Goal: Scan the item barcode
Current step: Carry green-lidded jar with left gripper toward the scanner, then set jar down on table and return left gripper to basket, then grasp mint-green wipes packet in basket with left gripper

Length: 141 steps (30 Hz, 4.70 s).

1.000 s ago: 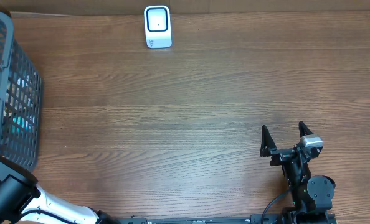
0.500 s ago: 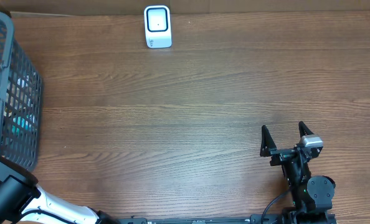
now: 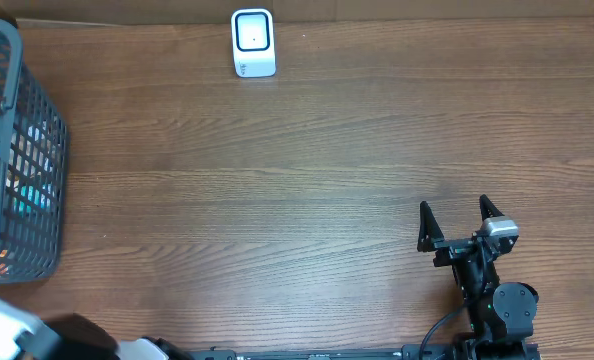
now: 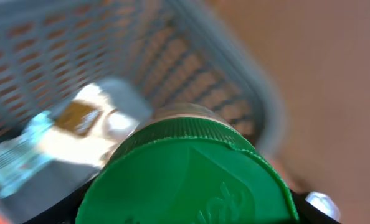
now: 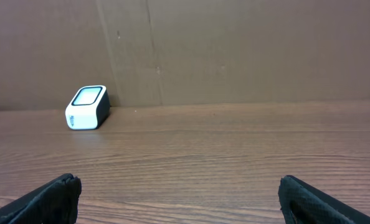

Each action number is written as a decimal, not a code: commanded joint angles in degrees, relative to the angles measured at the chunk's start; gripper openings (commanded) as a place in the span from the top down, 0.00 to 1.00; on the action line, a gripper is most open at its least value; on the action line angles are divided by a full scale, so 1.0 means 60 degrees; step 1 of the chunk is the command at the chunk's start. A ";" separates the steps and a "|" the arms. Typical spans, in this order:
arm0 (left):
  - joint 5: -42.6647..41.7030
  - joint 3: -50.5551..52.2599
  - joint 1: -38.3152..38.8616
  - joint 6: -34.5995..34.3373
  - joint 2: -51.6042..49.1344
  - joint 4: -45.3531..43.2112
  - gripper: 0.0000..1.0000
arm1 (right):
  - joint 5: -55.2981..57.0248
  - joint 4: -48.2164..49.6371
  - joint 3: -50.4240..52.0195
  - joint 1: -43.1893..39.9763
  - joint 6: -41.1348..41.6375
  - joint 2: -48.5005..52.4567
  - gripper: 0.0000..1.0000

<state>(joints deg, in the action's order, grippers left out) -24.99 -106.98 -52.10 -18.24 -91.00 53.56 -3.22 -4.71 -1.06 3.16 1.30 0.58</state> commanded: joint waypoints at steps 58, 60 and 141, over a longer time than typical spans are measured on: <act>0.3115 -0.0233 1.4444 0.0605 -0.6062 0.0484 0.39 | -0.0055 0.0044 0.0102 0.0062 0.0040 -0.0069 0.00; 0.3104 -0.0233 1.4488 0.0608 -0.6258 0.0474 0.39 | -0.0055 0.0044 0.0102 0.0062 0.0040 -0.0069 0.00; 0.3756 0.1351 0.1177 -0.0605 -0.3850 0.1796 0.07 | -0.0055 0.0044 0.0102 0.0062 0.0040 -0.0069 0.00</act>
<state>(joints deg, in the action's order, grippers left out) -2.66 -104.40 -45.74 -22.35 -114.54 68.25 -3.25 -4.71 -1.06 3.16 1.30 0.58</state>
